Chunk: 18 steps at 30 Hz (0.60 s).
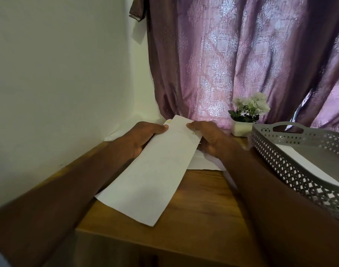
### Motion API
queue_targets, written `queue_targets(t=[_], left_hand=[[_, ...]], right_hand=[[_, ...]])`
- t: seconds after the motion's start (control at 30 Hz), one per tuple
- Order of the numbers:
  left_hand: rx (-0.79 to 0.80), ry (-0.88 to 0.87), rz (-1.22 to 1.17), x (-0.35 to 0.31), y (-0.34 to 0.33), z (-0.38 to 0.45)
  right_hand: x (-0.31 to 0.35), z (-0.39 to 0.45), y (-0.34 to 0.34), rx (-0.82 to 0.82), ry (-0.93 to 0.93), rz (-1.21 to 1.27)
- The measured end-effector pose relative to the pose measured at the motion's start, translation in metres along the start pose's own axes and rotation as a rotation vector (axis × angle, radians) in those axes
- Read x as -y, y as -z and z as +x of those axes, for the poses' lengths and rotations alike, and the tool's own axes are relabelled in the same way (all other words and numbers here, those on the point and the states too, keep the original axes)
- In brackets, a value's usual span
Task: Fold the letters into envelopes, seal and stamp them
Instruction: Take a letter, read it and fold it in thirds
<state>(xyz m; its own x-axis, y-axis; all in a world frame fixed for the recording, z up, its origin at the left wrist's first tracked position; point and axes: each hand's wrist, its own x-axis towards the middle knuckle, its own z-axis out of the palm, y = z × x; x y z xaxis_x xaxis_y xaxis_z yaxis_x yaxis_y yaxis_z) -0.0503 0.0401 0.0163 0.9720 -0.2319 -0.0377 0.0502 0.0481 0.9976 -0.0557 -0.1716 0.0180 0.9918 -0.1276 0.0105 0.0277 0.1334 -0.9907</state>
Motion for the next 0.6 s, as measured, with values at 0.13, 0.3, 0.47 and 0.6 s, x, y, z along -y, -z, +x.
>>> queue_targets(t=[0.13, 0.3, 0.47, 0.6], left_hand=[[-0.008, -0.017, 0.030, -0.0014, -0.0015, 0.0005], [-0.026, -0.019, 0.015, -0.0018, -0.0001, 0.0003], [-0.034, -0.036, 0.053, 0.0011, -0.0015, 0.0030], [-0.029, -0.054, 0.053, -0.0005, -0.0003, 0.0027]], right_hand=[[0.0003, -0.0004, 0.0005, 0.032, -0.028, 0.103], [-0.0013, 0.0026, 0.0023, 0.133, -0.067, 0.152], [-0.0003, 0.0016, 0.0046, 0.168, -0.102, 0.176], [-0.0026, 0.0038, 0.0035, 0.094, -0.095, 0.202]])
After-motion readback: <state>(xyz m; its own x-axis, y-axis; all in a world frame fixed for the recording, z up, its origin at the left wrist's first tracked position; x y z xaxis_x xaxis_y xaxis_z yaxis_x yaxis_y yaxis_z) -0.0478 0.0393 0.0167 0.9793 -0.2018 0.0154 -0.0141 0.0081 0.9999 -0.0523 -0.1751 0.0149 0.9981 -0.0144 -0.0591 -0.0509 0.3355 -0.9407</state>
